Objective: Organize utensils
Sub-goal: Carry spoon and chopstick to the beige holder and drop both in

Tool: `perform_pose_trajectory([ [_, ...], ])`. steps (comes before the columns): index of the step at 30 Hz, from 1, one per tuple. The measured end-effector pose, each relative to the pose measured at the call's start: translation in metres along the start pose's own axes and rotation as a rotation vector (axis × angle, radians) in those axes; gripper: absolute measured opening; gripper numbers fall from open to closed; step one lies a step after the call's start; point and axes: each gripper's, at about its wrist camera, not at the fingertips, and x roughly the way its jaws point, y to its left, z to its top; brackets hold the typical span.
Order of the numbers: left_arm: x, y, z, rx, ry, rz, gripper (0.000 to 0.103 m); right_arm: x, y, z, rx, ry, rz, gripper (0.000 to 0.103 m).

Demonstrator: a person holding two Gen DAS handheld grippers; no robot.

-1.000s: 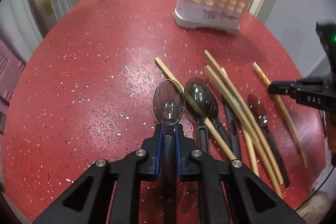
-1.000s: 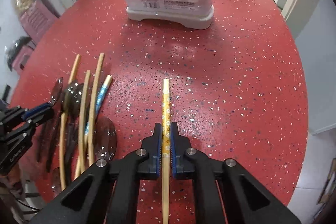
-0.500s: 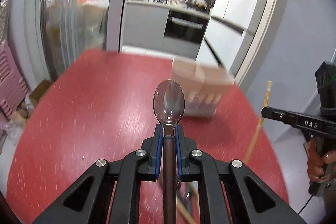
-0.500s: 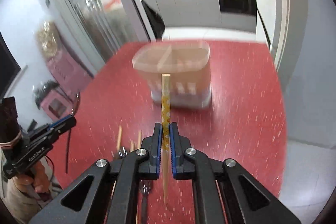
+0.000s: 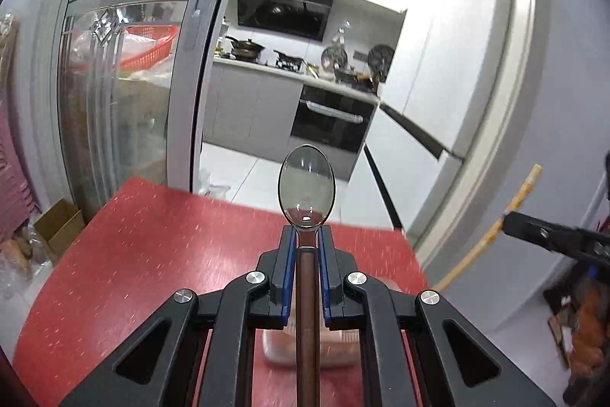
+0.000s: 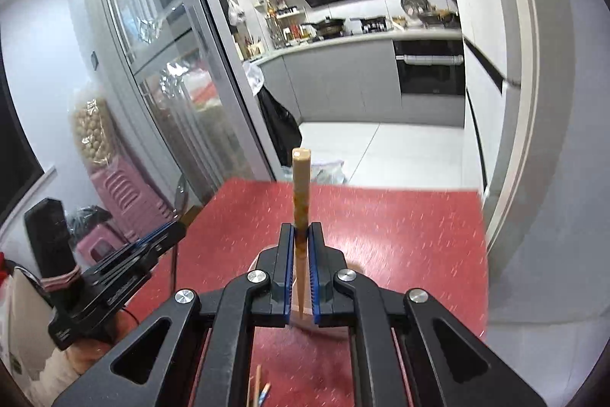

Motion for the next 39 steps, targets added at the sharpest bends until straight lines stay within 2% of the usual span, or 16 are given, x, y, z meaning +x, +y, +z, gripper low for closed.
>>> perform_pose_trajectory([
  [8,0.055,0.0,0.004,-0.045,-0.07,0.002,0.036,0.019,-0.009,0.008,-0.031,0.002,-0.031,0.008],
  [15,0.087,-0.005,-0.019,-0.009,-0.086,0.006,0.036,0.052,-0.025,-0.002,-0.025,0.046,-0.039,0.008],
  [19,0.101,0.001,-0.034,-0.01,-0.053,0.014,0.036,0.074,-0.033,-0.017,-0.019,0.094,-0.039,0.008],
  [24,0.108,0.0,-0.052,0.036,-0.026,0.047,0.036,0.098,-0.039,-0.034,-0.021,0.146,-0.03,0.008],
  [30,0.104,-0.005,-0.068,0.099,-0.001,0.092,0.037,0.107,-0.04,-0.044,-0.037,0.156,-0.018,0.008],
  [39,0.1,-0.003,-0.081,0.129,0.057,0.127,0.037,0.131,-0.037,-0.042,-0.032,0.182,-0.008,0.008],
])
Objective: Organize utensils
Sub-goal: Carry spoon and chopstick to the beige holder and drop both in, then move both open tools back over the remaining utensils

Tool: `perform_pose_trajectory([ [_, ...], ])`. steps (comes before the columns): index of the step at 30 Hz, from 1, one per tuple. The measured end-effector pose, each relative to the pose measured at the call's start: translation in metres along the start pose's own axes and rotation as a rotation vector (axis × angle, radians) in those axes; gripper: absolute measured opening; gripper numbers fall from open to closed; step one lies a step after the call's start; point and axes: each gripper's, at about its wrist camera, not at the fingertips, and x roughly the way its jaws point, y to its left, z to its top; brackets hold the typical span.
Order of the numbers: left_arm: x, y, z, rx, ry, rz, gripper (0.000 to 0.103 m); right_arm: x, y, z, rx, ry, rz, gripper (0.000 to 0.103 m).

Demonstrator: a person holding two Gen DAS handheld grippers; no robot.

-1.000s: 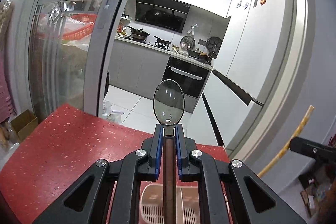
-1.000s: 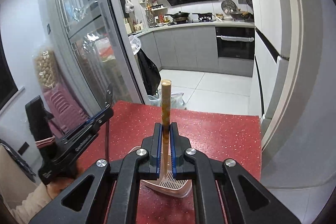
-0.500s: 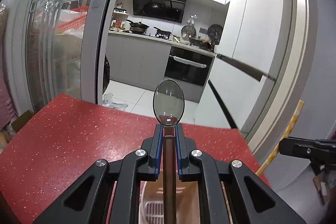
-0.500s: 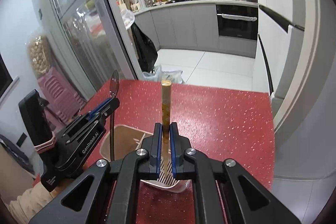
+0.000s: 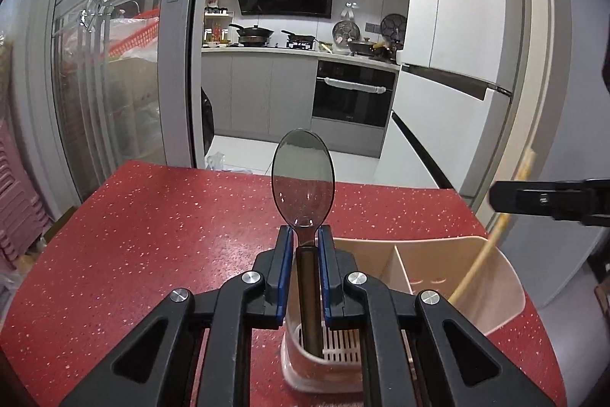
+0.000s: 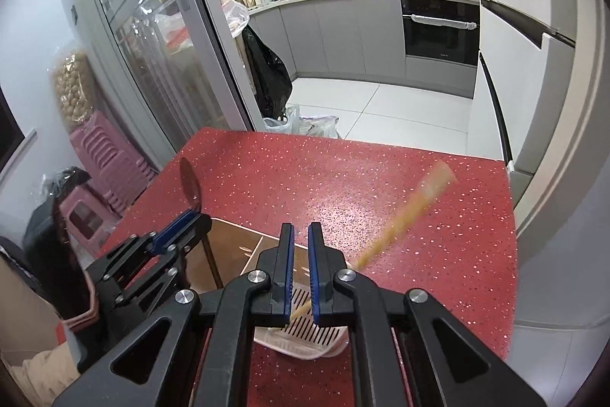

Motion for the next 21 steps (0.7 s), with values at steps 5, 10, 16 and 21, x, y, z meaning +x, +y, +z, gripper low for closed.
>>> perform_pose_trajectory([
  [5,-0.006,0.001,0.004,-0.008,0.013,-0.01,0.037,0.003,-0.005,-0.003,0.037,0.013,0.016,0.008],
  [10,-0.004,0.001,0.004,-0.016,0.038,0.012,0.103,-0.016,-0.013,-0.007,0.086,-0.007,0.045,0.019],
  [16,-0.028,0.001,0.007,-0.002,0.003,0.03,0.103,-0.041,-0.014,-0.023,0.125,-0.041,0.07,0.041],
  [21,-0.06,0.01,0.001,-0.003,0.015,0.016,0.103,-0.055,-0.01,-0.055,0.153,-0.024,0.083,0.06],
])
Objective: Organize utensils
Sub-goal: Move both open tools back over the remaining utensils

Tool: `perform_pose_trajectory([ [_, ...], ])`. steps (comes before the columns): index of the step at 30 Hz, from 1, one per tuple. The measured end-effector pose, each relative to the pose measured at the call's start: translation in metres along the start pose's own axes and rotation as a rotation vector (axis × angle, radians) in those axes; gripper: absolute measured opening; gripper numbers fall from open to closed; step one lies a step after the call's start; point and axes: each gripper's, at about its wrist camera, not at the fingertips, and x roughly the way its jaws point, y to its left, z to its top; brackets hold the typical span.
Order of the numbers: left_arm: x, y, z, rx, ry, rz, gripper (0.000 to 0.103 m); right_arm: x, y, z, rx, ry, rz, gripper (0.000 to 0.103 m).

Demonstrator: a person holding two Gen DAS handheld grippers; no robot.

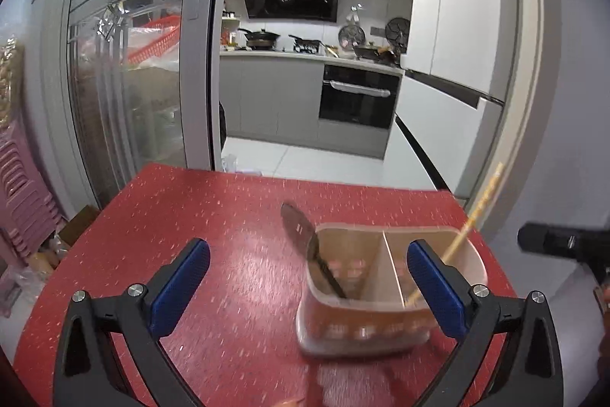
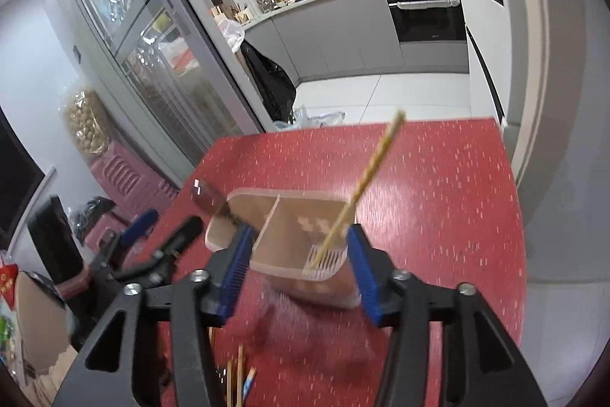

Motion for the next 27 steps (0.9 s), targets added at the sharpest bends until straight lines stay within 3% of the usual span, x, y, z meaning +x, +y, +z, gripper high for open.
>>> perform_pose_trajectory([
  [5,-0.02,0.018,-0.039,-0.008,0.16,-0.024,0.103,0.002,0.005,-0.049,0.01,0.11,-0.02,0.062],
  [11,-0.054,0.035,-0.12,-0.011,0.32,0.014,0.103,0.014,0.006,-0.125,0.044,0.28,-0.051,0.062],
  [14,-0.07,0.038,-0.153,0.011,0.366,0.053,0.103,0.017,0.005,-0.159,0.077,0.336,-0.057,0.061],
  [19,-0.088,0.045,-0.18,-0.02,0.391,0.071,0.103,0.017,0.006,-0.195,0.108,0.377,-0.079,0.061],
  [27,-0.093,0.057,-0.2,-0.059,0.425,0.105,0.103,0.015,0.026,-0.217,0.024,0.399,-0.143,0.061],
])
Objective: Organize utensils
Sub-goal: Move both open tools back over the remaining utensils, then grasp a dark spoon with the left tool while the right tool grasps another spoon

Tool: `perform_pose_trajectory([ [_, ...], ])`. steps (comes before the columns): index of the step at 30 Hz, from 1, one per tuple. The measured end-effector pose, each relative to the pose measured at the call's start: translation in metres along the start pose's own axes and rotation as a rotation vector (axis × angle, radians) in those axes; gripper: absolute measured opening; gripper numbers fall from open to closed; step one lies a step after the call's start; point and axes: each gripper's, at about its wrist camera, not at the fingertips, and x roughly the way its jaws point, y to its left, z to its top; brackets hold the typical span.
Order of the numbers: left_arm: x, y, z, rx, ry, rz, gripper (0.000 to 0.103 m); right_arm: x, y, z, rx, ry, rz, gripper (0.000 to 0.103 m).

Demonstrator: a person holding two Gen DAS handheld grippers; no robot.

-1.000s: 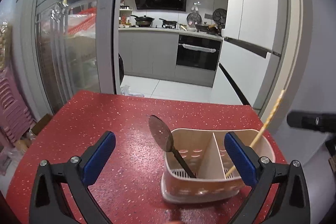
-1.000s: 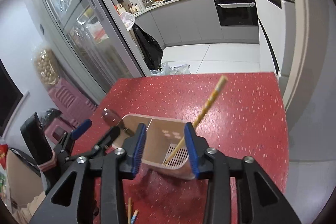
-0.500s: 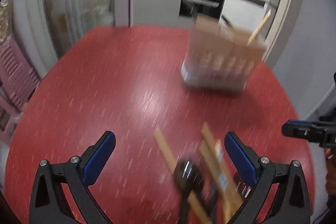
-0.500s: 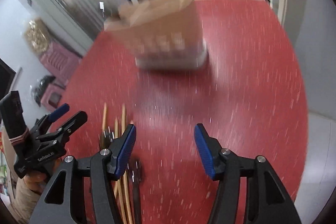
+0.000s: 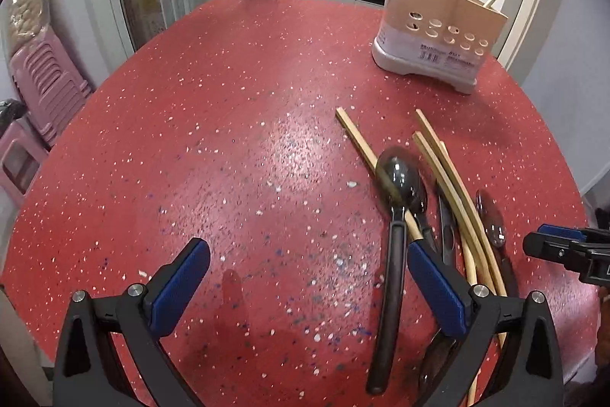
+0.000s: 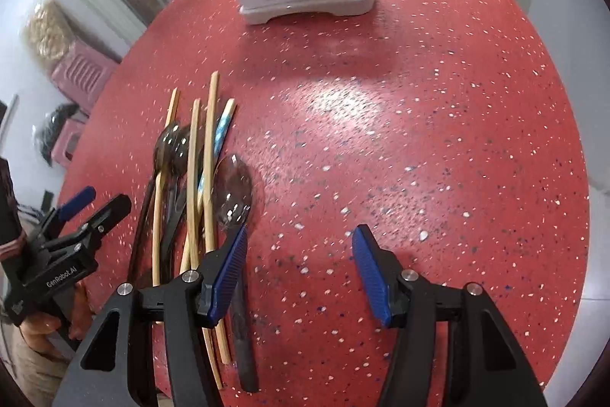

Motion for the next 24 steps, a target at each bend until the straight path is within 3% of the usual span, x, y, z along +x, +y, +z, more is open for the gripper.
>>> perform_pose_trajectory([
  [11,0.009,-0.014,-0.008,0.078,0.038,0.024,0.103,0.002,0.03,-0.009,-0.117,0.007,-0.058,0.061],
  [24,0.022,-0.023,0.003,0.134,0.058,0.005,0.103,0.019,0.057,-0.006,-0.253,0.028,-0.164,0.05],
])
